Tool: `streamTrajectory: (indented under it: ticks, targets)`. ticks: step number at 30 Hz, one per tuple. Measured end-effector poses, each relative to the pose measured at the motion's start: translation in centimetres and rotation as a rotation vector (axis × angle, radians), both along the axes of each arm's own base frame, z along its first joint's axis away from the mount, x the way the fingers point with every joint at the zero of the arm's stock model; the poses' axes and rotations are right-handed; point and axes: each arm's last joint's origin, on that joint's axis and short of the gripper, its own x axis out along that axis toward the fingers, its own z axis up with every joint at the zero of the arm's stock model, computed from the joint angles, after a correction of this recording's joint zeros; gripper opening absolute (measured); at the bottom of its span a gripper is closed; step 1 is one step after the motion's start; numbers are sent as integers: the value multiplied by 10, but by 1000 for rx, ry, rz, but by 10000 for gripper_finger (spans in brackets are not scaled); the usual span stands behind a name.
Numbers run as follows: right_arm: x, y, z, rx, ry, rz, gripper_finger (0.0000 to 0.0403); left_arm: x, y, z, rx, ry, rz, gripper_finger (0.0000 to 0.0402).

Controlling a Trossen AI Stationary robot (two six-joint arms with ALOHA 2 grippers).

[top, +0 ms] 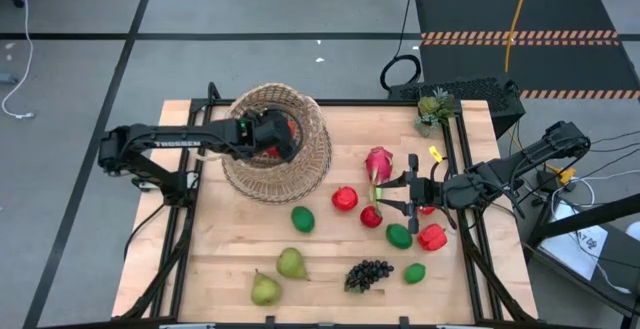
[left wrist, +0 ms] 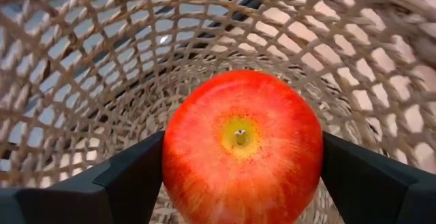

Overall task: Build produce basket
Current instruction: Put the apple into the basket

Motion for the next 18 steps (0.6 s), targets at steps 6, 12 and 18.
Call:
streamTrajectory:
  ticks: [6,12,18]
  targets:
    - [0,0,0,0,0,0,144,2,5,-15,-46,-80,3,349]
    - [0,0,0,0,-1,0,144,-1,13,-22,-71,-75,18,349]
    - [0,0,0,0,-2,0,144,-1,14,-22,-62,-76,3,349]
